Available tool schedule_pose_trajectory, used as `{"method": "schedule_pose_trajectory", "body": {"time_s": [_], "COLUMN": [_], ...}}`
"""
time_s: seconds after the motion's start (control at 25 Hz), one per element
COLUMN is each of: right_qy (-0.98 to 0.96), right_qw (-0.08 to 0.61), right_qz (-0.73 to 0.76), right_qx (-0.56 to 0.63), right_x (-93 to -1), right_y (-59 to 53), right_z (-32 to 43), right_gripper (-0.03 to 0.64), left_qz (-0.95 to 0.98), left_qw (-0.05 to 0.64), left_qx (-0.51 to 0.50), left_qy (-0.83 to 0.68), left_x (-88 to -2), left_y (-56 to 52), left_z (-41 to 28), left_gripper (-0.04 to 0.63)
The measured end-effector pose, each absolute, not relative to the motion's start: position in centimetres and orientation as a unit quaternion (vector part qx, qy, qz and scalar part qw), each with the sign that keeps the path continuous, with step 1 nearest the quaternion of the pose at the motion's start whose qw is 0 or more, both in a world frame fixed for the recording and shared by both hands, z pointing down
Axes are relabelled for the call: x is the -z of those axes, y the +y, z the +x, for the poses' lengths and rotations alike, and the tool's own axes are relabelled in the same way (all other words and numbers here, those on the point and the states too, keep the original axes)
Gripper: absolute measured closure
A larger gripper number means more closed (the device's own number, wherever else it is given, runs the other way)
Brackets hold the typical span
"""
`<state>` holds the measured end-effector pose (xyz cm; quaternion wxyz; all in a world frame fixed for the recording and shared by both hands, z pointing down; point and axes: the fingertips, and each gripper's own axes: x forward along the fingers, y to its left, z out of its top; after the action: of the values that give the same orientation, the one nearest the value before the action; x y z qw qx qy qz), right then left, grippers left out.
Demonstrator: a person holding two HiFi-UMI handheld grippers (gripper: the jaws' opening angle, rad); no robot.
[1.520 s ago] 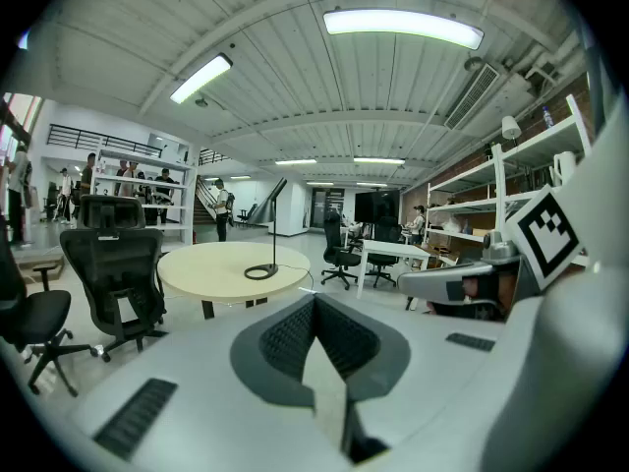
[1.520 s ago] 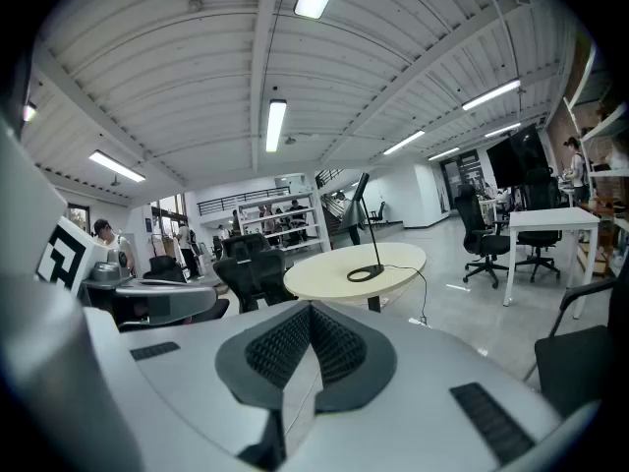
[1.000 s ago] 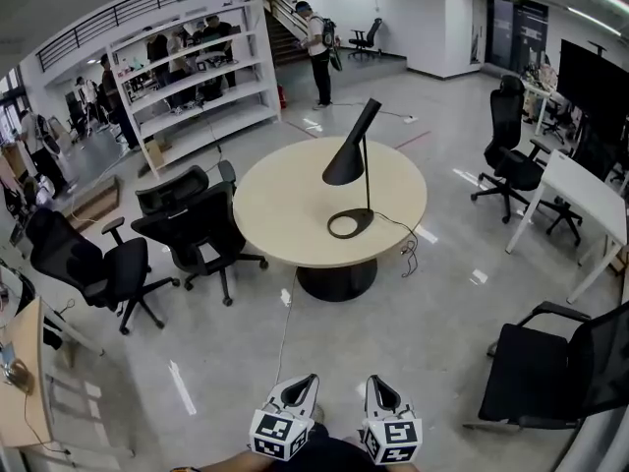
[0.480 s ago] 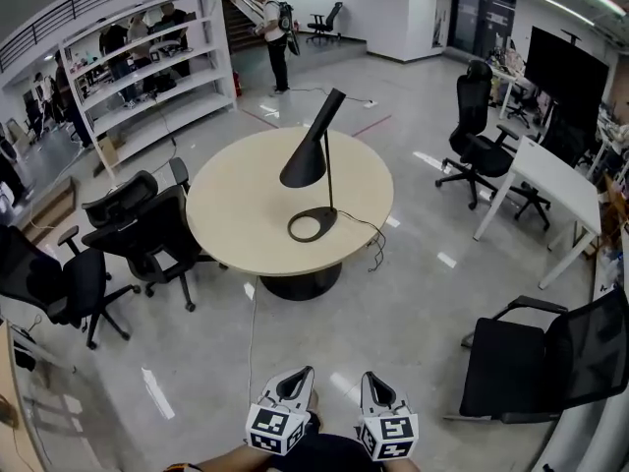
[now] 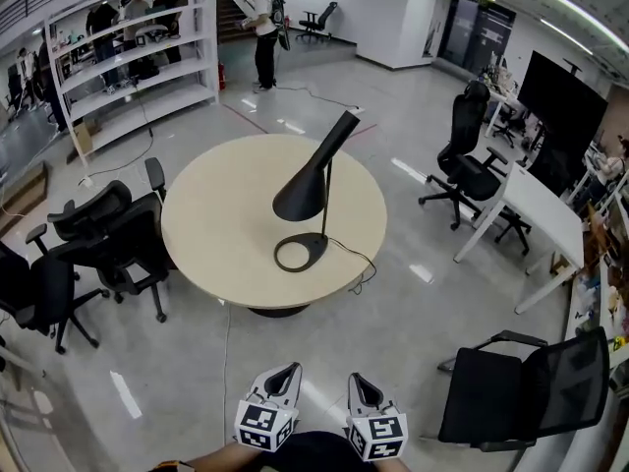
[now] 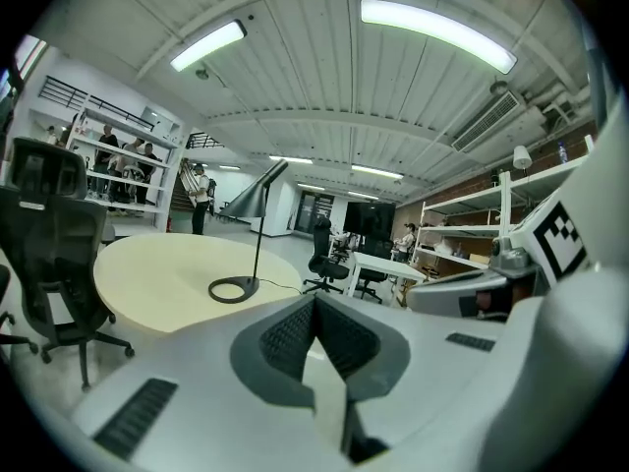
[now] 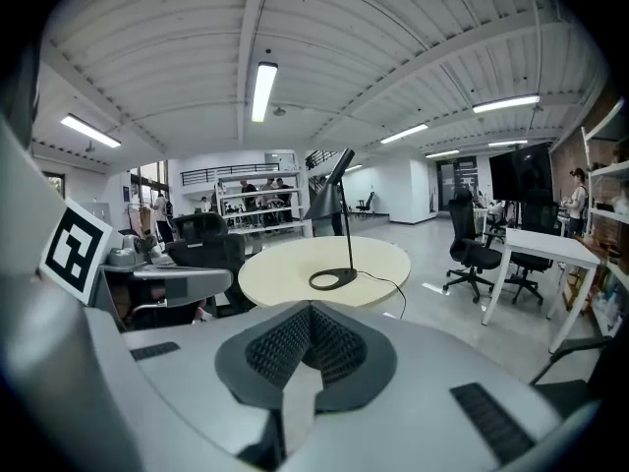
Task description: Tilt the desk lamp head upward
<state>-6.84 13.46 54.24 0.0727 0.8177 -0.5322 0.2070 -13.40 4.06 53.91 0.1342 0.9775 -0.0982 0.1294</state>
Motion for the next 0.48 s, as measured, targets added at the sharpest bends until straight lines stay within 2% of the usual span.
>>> {"method": "schedule_pose_trajectory", "body": {"time_s": [0.48], "right_qy": [-0.531], "right_qw": [0.082], "right_qz": [0.822], "right_qx": [-0.192], "right_x": [-53.2], "right_y": [4.5], "right_z": [-2.5], "right_gripper": [0.607], "left_qz": [0.979], "left_qw": [0.133], "left_qx": [-0.108], "left_qy": [-0.109], "left_x": [-52.9], "left_y": [-5.0], "left_z": [-10.3], "left_gripper": [0.55]}}
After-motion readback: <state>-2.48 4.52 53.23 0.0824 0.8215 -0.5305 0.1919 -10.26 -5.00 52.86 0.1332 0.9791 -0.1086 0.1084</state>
